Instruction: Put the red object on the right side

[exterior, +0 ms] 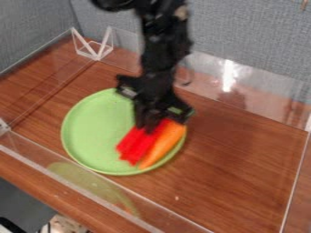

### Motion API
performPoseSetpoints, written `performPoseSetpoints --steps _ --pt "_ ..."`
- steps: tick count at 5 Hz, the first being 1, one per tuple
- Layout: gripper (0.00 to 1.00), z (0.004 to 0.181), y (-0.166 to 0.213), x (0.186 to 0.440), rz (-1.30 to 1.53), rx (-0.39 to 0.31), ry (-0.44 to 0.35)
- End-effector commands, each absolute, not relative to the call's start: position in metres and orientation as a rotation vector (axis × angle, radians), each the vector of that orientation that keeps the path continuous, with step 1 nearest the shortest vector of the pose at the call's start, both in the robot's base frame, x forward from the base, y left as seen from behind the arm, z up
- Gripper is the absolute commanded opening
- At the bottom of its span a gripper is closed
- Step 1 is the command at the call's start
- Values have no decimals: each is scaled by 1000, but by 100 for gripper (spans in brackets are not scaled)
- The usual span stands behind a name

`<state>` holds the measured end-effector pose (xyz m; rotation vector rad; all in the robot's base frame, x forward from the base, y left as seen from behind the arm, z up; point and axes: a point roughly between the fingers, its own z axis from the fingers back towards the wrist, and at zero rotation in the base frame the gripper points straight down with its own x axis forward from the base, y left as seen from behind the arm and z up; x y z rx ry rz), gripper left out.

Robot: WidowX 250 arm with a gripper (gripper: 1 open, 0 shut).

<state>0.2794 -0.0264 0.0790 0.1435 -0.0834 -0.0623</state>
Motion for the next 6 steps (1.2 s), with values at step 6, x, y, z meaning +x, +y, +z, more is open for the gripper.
performPoseSetpoints --steps 6 --pt "0 57 -115 320 -199 -14 -222"
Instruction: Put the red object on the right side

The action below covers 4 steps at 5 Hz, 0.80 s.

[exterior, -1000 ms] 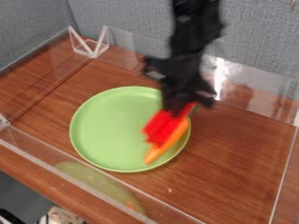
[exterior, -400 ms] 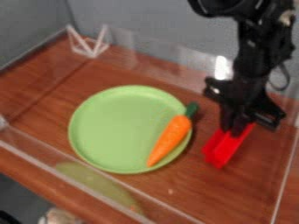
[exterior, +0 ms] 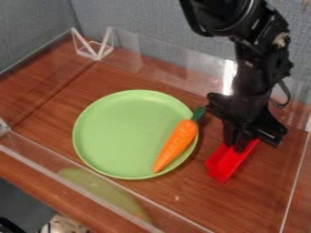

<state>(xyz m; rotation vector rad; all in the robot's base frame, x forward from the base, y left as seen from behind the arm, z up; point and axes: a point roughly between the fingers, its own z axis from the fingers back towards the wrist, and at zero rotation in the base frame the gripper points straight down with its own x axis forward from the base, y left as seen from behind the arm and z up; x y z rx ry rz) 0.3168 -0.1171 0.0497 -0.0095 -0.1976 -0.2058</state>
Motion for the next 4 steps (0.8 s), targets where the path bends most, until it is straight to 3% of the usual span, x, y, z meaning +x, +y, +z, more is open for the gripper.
performPoseSetpoints --steps 1,3,4 --pt "0 43 -108 323 -268 -40 -222" --pt "0 11 -93 326 -403 -71 -179" --pt "100 1 -97 327 -401 -74 -143"
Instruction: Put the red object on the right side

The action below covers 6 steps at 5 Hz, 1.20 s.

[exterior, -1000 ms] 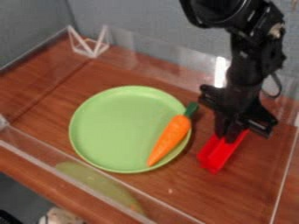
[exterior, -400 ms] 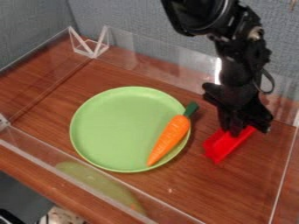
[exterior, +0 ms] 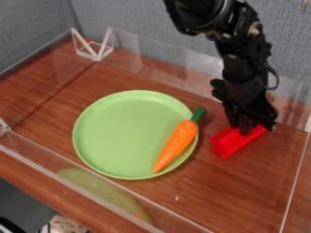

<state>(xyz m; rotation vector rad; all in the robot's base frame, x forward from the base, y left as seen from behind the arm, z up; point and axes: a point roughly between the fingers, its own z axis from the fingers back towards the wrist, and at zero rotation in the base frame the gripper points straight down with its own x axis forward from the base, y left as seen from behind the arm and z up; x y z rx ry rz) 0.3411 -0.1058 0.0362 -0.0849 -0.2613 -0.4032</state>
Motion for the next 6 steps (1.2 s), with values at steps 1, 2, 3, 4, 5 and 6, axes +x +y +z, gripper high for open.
performPoseSetpoints --steps 1,2,3,4,5,6 --pt "100 -8 -101 326 -398 -77 -101" --pt "100 -15 -100 320 -377 -79 -55" --pt "100 -5 -103 315 -352 -87 -28" --pt "100 5 -103 312 -327 -92 2" --pt "100 12 -100 308 -289 -95 18" --pt "100 17 -96 305 -252 -97 25"
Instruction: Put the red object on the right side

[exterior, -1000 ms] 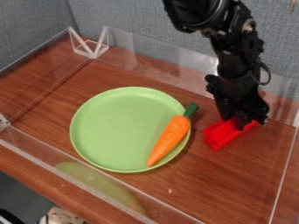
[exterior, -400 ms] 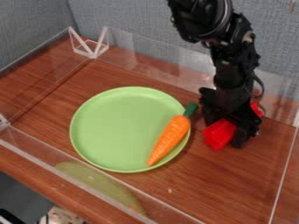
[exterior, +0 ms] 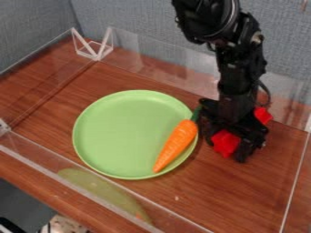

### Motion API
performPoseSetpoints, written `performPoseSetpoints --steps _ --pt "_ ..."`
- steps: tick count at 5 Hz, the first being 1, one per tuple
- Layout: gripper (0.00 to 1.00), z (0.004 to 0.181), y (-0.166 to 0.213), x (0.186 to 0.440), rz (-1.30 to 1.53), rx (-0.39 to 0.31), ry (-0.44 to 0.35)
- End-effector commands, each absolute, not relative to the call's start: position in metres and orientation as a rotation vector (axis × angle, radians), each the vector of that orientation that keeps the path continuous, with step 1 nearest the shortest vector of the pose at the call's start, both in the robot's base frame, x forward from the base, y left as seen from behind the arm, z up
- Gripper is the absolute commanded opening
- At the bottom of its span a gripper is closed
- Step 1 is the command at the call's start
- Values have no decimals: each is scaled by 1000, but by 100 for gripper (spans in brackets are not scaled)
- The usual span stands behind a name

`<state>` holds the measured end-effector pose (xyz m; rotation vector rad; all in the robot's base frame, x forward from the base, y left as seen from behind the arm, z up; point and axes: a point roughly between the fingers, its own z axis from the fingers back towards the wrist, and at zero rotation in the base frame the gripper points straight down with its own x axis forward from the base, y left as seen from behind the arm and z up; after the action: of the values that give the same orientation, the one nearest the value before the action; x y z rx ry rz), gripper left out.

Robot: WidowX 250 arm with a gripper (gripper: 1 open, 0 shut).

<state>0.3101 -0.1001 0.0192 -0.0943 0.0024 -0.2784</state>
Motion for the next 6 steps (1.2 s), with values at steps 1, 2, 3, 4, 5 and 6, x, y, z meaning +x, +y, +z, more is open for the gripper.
performPoseSetpoints --steps 1,2,3,4,5,6 --pt "0 21 -86 312 -263 -97 31" --pt "0 38 -96 305 -216 -68 37" --pt "0 50 -111 297 -165 -53 32" --pt "0 66 -130 294 -104 -40 17" --pt "0 75 -144 291 -51 -46 4" --pt "100 64 -151 288 -28 -61 -2"
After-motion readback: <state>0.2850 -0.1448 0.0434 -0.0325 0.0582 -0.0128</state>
